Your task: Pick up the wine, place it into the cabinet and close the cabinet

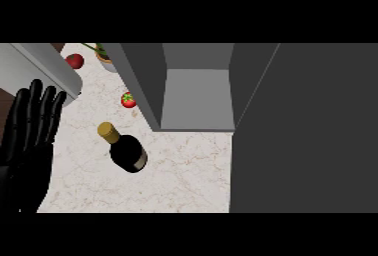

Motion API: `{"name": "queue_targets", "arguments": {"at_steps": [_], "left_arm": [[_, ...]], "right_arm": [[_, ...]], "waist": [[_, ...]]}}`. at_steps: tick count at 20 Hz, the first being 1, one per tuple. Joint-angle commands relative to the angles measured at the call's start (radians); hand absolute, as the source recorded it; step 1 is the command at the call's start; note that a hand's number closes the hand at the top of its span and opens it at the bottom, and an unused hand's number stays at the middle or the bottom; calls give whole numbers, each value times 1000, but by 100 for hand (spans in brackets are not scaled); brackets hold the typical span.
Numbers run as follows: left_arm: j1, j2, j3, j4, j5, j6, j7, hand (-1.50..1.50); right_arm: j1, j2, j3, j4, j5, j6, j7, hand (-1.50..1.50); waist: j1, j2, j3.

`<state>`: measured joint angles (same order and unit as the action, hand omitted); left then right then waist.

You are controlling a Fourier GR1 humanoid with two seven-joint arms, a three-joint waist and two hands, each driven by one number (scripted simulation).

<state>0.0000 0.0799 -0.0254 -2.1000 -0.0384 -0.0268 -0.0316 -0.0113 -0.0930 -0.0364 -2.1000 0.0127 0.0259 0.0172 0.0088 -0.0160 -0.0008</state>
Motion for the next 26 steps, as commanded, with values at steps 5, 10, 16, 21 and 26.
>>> {"name": "queue_targets", "arguments": {"at_steps": [5, 10, 16, 21, 26], "left_arm": [[-78, -77, -62, -4, -298, 231, 107, -150], [-97, -79, -117, 2, -145, 361, 299, -150], [-204, -80, -262, -61, -311, 489, 521, -150], [-297, -80, -320, -124, -425, 553, 727, -150], [-398, -80, -289, -87, -482, 550, 847, -150]], "right_arm": [[131, 47, 48, -128, 34, -26, 6, -150], [215, 46, 184, -270, -148, 87, 192, -150], [225, 46, 255, -427, -97, 29, 351, -150], [218, 92, 423, -449, 64, -62, 396, -150], [147, 71, 395, -534, 24, -88, 533, -150]], "waist": [[-20, 14, 2], [-24, 11, 1], [-14, 13, 1], [-12, 12, 1], [-13, 13, 1]]}}
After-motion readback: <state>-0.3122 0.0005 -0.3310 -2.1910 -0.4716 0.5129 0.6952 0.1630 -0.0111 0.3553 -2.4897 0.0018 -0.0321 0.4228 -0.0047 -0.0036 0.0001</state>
